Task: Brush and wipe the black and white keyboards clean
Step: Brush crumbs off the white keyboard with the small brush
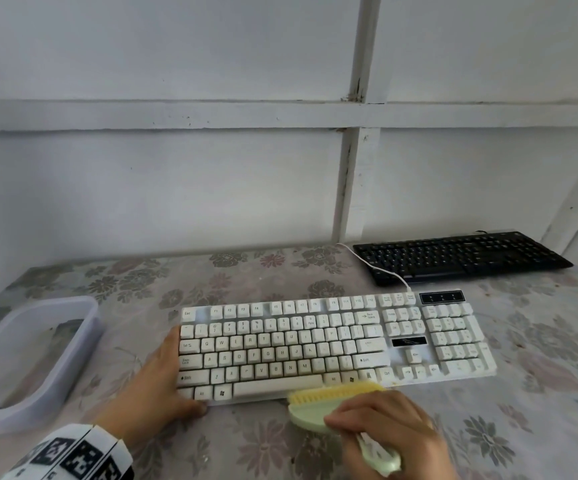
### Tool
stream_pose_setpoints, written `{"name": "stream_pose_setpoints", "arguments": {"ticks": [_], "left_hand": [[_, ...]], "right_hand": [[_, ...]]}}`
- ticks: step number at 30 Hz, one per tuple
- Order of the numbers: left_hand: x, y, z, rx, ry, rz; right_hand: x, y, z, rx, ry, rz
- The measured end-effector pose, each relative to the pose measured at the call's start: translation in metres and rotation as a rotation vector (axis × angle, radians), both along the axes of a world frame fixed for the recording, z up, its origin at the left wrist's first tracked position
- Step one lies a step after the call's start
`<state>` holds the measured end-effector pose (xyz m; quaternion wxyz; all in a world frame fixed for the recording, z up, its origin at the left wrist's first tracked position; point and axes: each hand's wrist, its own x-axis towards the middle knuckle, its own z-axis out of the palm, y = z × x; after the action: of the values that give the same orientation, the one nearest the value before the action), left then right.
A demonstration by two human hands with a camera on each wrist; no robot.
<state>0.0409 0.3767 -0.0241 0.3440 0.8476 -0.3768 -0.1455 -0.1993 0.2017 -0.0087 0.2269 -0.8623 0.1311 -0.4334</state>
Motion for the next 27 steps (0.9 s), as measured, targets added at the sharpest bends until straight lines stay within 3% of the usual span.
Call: {"name": "stream_pose_setpoints", "arguments": {"ticks": [7, 14, 19, 27], "left_hand": [[0.0, 0.001, 0.0, 0.013, -0.008, 0.001], [0.003, 0.001, -0.002, -0.014, 0.0, -0.017], [0.005, 0.002, -0.003, -0.002, -0.007, -0.01], [0.004, 0.003, -0.002, 0.004, -0.002, -0.017]], "right_hand": [[-0.029, -0.046, -0.003, 0.11, -0.017, -0.017], [-0.025, -0.037, 0.009, 0.02, -0.028, 0.049], [-0.037, -0.056, -0.001, 0.122, -0.025, 0.015], [-0.047, -0.067, 0.004, 0.104, 0.005, -0.007]]}}
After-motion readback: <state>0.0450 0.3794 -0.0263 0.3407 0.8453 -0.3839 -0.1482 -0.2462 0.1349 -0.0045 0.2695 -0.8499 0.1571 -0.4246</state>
